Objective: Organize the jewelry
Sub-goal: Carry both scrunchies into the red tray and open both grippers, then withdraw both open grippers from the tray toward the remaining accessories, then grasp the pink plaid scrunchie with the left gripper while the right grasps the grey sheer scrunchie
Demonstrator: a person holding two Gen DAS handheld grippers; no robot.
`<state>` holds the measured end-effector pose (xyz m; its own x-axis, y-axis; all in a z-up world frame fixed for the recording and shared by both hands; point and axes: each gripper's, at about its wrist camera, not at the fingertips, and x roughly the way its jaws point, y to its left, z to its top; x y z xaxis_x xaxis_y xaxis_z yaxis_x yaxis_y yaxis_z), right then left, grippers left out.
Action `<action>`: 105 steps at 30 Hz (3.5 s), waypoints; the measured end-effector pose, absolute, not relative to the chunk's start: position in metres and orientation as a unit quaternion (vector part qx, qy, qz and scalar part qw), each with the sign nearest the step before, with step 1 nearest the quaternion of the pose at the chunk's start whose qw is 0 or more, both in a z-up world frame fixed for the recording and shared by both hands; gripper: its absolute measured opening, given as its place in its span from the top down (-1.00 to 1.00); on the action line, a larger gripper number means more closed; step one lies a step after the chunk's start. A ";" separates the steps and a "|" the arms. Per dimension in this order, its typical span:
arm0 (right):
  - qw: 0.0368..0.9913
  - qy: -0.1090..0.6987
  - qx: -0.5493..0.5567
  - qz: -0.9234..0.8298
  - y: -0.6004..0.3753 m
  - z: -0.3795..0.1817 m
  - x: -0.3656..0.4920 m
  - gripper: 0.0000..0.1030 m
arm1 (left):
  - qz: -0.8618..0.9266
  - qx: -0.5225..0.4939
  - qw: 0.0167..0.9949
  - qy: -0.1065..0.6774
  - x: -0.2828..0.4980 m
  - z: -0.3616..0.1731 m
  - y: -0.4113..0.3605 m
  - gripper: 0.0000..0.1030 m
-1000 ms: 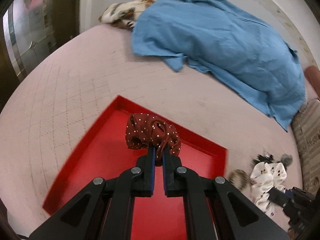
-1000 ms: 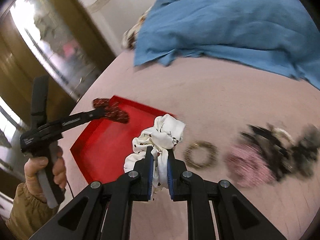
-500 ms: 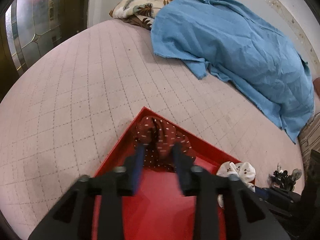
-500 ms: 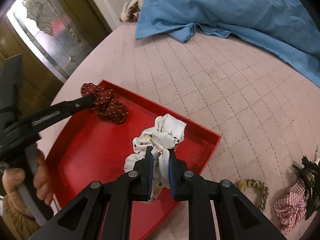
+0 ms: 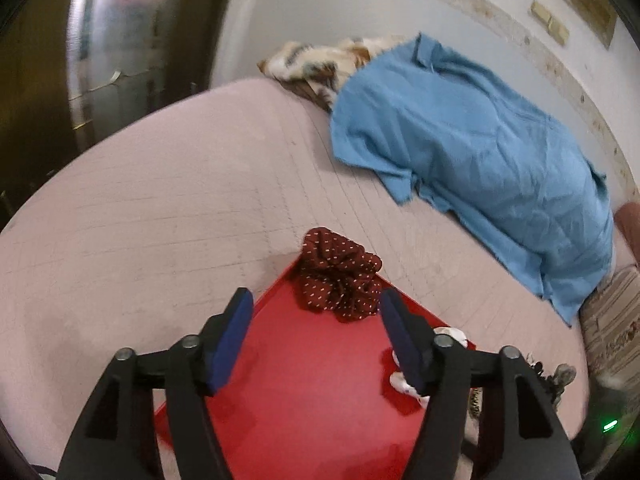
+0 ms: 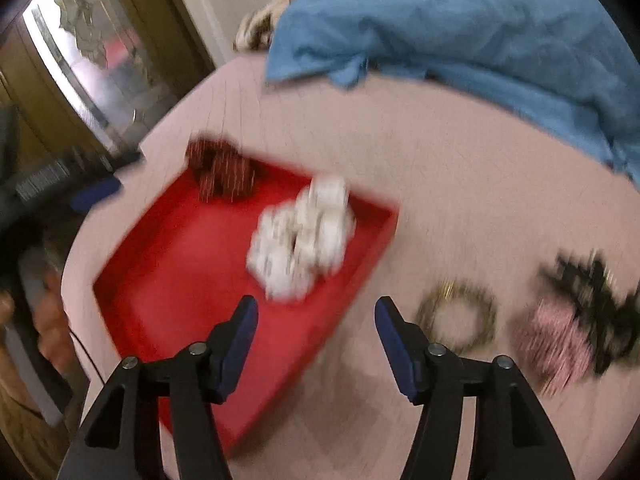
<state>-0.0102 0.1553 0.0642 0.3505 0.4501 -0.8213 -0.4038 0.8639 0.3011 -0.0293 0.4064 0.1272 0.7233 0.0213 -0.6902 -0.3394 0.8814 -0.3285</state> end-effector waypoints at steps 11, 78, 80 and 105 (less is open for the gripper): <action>0.810 0.524 -0.027 0.260 0.174 0.049 -0.021 0.62 | 0.126 -0.230 0.897 0.355 -0.092 0.128 0.408 -0.29; 0.864 0.483 0.138 0.034 -0.204 0.018 -0.055 -0.44 | -0.019 -0.056 0.872 0.487 -0.011 0.063 0.098 -0.44; 0.864 0.483 0.139 0.034 -0.204 0.018 -0.050 -0.44 | -0.025 -0.056 0.872 0.486 -0.005 0.062 0.097 -0.44; 0.879 0.455 0.142 0.025 -0.202 0.013 0.046 -0.26 | -0.114 -0.058 0.842 0.524 0.055 0.023 0.056 0.22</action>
<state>0.0458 -0.2016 0.0129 0.5853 0.1724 -0.7923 0.0862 0.9583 0.2723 0.0548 0.0558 0.0234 0.4257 -0.2523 -0.8690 0.1311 0.9674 -0.2167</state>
